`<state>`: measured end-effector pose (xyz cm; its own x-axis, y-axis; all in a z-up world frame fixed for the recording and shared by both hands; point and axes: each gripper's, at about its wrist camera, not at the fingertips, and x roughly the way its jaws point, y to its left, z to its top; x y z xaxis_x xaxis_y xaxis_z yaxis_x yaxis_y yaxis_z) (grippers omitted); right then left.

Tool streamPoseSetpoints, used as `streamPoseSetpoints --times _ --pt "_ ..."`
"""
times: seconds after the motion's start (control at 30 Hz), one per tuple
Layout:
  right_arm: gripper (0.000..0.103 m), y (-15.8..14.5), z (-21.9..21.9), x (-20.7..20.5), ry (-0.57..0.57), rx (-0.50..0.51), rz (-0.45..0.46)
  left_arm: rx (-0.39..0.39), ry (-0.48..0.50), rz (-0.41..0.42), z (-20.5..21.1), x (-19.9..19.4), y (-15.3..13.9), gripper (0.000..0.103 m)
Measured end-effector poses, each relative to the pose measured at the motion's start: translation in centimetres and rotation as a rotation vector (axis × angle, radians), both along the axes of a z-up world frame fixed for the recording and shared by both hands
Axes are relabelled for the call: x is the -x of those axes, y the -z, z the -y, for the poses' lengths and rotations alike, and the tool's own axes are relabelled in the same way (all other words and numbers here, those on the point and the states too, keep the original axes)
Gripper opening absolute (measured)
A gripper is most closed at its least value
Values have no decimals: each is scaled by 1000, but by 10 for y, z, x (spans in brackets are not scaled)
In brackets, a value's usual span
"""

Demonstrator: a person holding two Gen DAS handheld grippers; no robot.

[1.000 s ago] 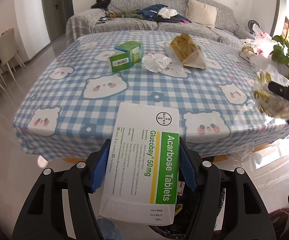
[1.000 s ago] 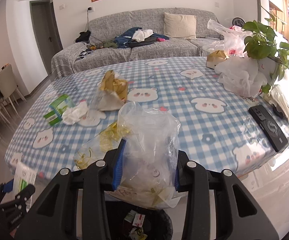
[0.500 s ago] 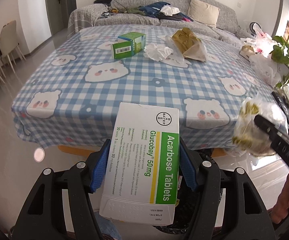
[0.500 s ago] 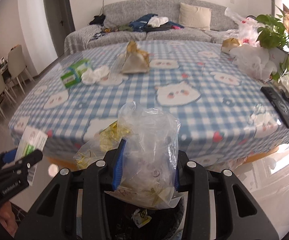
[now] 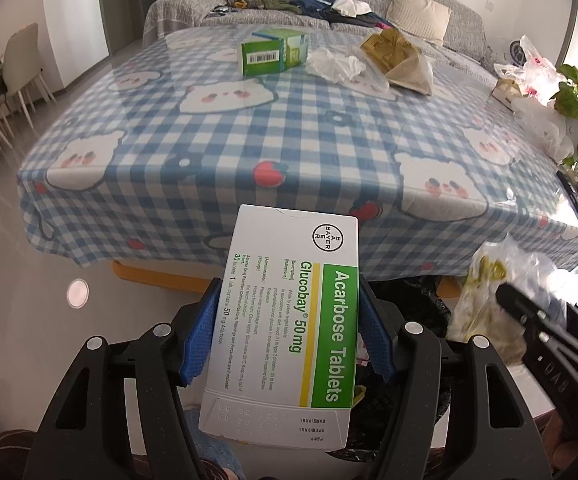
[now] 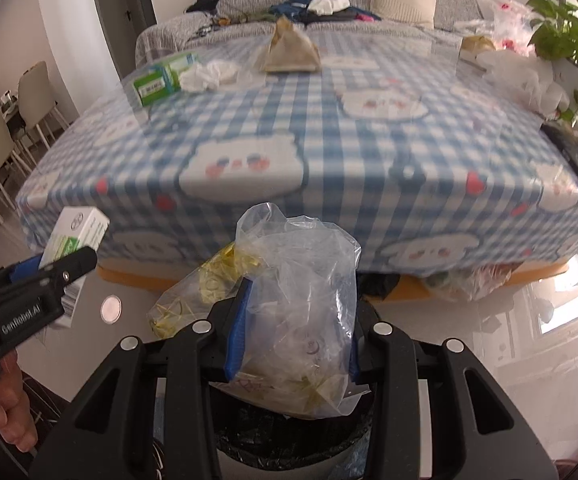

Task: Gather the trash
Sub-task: 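Carry the Acarbose box and plastic bag down over the trash bin, then open the right tool to drop the bag while the left tool drops the box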

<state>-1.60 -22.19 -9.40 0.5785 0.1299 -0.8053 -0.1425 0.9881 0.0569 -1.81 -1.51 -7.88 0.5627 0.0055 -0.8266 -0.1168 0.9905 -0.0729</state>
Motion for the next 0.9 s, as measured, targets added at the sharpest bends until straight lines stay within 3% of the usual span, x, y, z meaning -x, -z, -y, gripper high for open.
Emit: streamPoseSetpoints --times 0.6,0.9 --pt "35 79 7 -6 26 32 -147 -16 -26 -79 -4 -7 73 62" --pt "35 111 -11 -10 -10 60 -206 -40 -30 -140 -13 -6 107 62"
